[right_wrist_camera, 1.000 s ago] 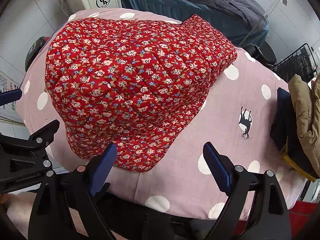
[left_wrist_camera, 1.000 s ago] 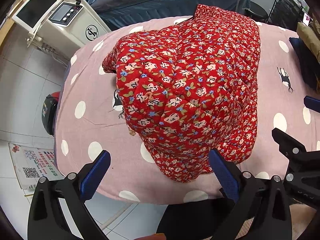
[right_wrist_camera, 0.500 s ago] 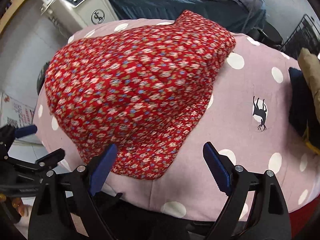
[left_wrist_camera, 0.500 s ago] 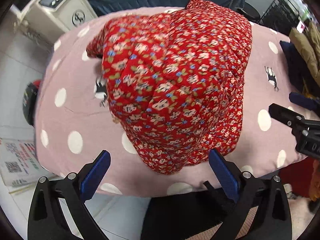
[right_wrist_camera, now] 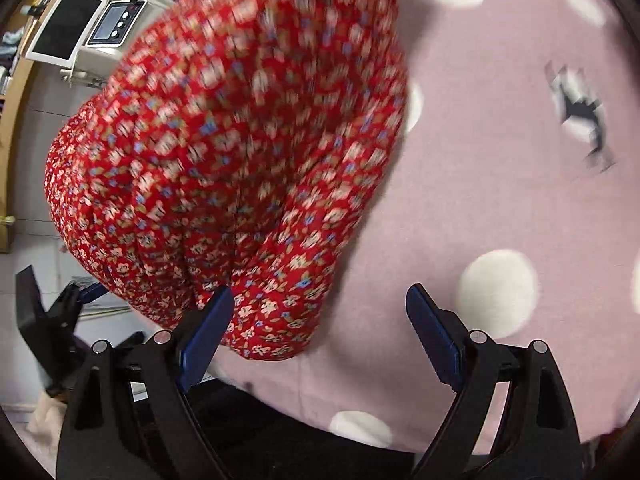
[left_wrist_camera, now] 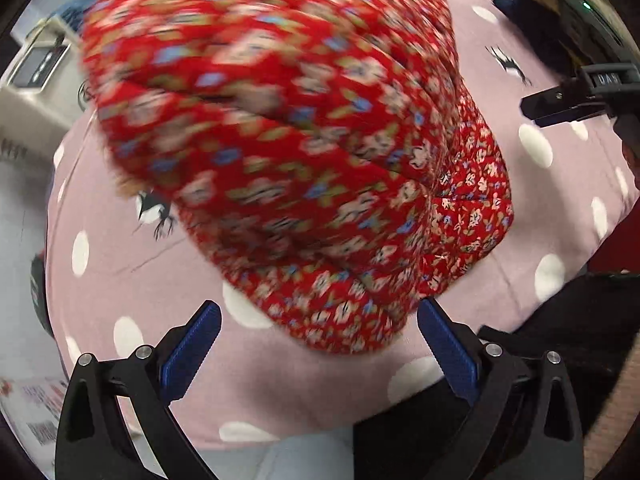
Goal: Fold large clothes
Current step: 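Grasp the jacket with the left gripper while the right gripper grasps another edge, lift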
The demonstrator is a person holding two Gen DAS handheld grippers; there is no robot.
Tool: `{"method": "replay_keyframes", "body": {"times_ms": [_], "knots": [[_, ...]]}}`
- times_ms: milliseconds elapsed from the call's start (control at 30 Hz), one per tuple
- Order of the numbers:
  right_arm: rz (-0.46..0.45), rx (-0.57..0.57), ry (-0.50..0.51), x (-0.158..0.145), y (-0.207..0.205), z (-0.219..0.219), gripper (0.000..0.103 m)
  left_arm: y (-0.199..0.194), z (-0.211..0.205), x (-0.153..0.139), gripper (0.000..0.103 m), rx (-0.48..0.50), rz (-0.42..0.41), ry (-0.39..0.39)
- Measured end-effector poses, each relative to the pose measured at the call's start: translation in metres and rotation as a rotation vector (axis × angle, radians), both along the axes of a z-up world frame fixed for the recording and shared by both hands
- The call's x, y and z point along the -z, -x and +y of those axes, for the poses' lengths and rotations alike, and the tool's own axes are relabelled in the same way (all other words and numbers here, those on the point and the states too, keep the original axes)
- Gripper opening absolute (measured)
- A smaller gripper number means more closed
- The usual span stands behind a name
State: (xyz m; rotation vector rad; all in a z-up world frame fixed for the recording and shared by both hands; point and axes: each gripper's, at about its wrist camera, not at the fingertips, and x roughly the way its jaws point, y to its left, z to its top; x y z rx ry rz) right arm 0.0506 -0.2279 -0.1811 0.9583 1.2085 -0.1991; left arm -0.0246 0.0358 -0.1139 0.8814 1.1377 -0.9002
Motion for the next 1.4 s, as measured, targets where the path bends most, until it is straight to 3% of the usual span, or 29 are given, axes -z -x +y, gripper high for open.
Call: {"method": "replay_keyframes", "body": {"times_ms": [100,267,333,367,433,500,567,633,800,1000,1100,1233,1333,1400], "knots": [[-0.019,-0.029,-0.121,0.033,-0.011,0.015,0.087,0.0,-0.014,0.008,0.096,-0.005,-0.062,0.041],[-0.028,0.032,-0.222,0.082,-0.026,0.028,0.087,0.0,-0.046,0.028,0.095,0.024,0.005,0.037],[-0.062,0.078,-0.224,0.083,-0.03,0.028,0.084,0.003,-0.055,0.033,0.086,0.03,0.018,0.022],[-0.095,0.088,-0.24,0.081,-0.033,0.027,0.061,0.003,-0.059,0.034,0.079,0.028,0.023,0.014],[-0.098,0.097,-0.267,0.083,-0.041,0.027,0.048,0.003,-0.064,0.036,0.069,0.021,0.035,0.001],[-0.11,0.091,-0.248,0.077,-0.046,0.027,0.027,0.004,-0.068,0.033,0.06,0.025,0.034,-0.01],[-0.145,0.085,-0.227,0.052,-0.05,0.025,0.016,0.007,-0.068,0.022,0.05,0.034,0.03,-0.008],[-0.218,0.099,-0.233,0.027,-0.049,0.02,0.014,0.004,-0.067,0.001,0.046,0.021,0.041,0.034],[-0.444,0.073,-0.204,-0.061,-0.048,0.009,0.013,-0.013,-0.065,-0.08,0.036,-0.031,0.028,0.233],[-0.796,-0.034,-0.128,-0.224,-0.041,0.0,0.012,-0.017,-0.058,-0.198,0.033,-0.023,-0.059,0.471],[-0.932,-0.041,-0.146,-0.282,-0.034,-0.003,0.012,-0.011,-0.037,-0.252,0.032,-0.005,-0.039,0.582],[-1.132,-0.126,-0.103,-0.38,-0.001,0.008,0.012,0.014,-0.02,-0.341,0.032,0.043,-0.098,0.724],[-1.323,-0.203,-0.112,-0.442,0.019,0.016,0.012,0.018,0.007,-0.404,0.032,0.08,-0.035,0.917],[-1.452,-0.247,-0.163,-0.475,0.024,0.013,0.012,0.038,0.017,-0.438,0.032,0.136,-0.052,1.032]]}}
